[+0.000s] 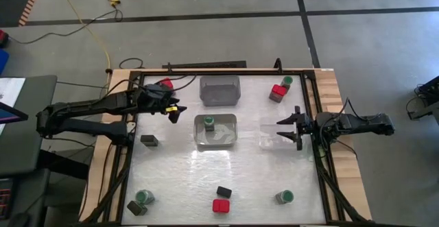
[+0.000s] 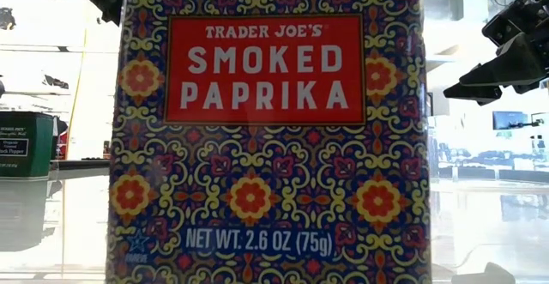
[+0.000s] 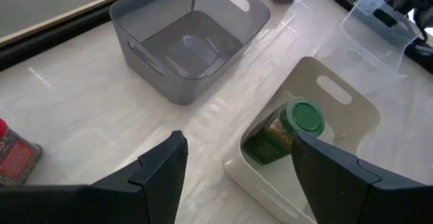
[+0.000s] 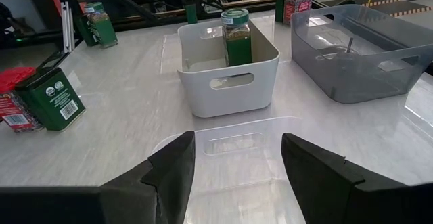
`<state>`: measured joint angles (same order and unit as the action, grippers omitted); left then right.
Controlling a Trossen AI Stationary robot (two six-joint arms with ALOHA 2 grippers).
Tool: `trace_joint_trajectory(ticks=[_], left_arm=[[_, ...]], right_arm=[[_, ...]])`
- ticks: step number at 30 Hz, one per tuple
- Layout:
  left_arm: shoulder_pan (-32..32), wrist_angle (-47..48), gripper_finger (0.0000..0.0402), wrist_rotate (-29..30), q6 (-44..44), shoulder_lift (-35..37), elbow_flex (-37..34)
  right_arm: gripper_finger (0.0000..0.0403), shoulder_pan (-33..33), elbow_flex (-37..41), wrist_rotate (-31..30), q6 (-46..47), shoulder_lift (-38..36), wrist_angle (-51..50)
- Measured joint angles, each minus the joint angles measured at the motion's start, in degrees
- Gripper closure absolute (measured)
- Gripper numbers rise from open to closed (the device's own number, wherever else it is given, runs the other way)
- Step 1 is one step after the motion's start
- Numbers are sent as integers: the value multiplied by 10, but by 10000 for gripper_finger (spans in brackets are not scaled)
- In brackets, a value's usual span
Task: Sort spices by type
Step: Put the red spice can into the black bin
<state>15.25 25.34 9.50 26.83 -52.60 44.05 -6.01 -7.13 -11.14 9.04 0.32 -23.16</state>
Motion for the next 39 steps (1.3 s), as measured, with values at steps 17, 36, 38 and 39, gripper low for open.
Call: trace_joint_trajectory(ticks=[17,36,38,39], left_arm=[[1,-21,149,23,-25,0,0],[73,-51,28,127,19,0,0],[73,-52,30,116,19,0,0],[73,-53,31,101,12,0,0]], right_arm=[[154,0,0,0,0,0,0],[154,0,0,0,0,0,0],[154,0,0,0,0,0,0],[154,0,0,0,0,0,0]])
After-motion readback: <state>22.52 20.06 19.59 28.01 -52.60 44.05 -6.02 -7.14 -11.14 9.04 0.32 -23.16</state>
